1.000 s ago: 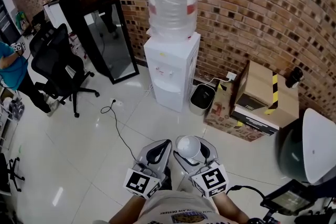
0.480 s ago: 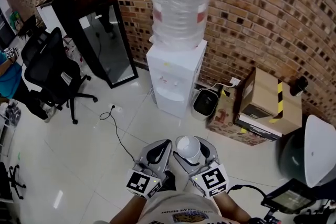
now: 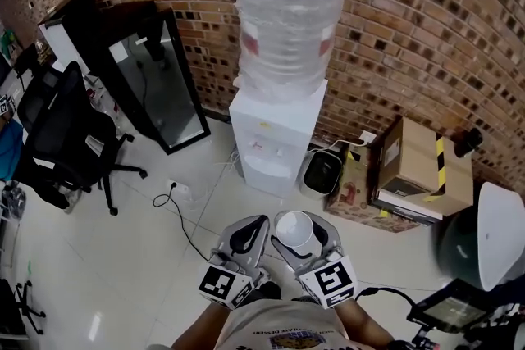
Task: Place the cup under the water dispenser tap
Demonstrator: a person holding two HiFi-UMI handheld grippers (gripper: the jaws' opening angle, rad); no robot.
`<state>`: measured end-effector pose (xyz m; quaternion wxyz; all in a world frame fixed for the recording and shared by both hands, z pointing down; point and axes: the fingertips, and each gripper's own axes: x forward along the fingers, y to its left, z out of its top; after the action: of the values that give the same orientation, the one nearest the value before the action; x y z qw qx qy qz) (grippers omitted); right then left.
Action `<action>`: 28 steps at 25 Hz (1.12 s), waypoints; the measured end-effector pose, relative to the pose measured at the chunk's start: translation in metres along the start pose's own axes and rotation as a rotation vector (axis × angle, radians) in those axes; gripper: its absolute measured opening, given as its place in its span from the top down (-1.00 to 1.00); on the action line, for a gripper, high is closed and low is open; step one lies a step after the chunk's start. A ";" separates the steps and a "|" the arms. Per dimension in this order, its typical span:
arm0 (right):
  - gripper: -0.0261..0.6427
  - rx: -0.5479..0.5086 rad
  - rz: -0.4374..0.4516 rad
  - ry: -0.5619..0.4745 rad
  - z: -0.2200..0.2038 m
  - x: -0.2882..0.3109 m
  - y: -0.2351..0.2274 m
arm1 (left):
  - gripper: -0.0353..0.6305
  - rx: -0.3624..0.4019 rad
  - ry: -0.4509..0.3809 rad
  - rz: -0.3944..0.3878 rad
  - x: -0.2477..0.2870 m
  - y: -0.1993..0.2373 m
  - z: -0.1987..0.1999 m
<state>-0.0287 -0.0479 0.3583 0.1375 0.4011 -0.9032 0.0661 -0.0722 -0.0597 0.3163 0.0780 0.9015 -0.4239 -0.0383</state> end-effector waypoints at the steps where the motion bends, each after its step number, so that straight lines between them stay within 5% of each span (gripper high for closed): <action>1: -0.09 -0.005 -0.007 0.000 0.003 0.006 -0.002 | 0.92 0.000 -0.004 -0.003 0.003 0.006 0.001; 13: -0.08 -0.018 -0.041 0.014 0.015 0.050 -0.022 | 0.92 -0.025 -0.011 0.002 0.030 0.047 -0.009; 28: -0.08 0.014 -0.060 0.001 -0.022 0.105 -0.075 | 0.92 -0.008 -0.033 0.110 0.084 0.079 -0.037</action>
<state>-0.0359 -0.1675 0.4118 0.1371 0.4288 -0.8903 0.0687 -0.0738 -0.1702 0.3660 0.0768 0.8757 -0.4739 -0.0504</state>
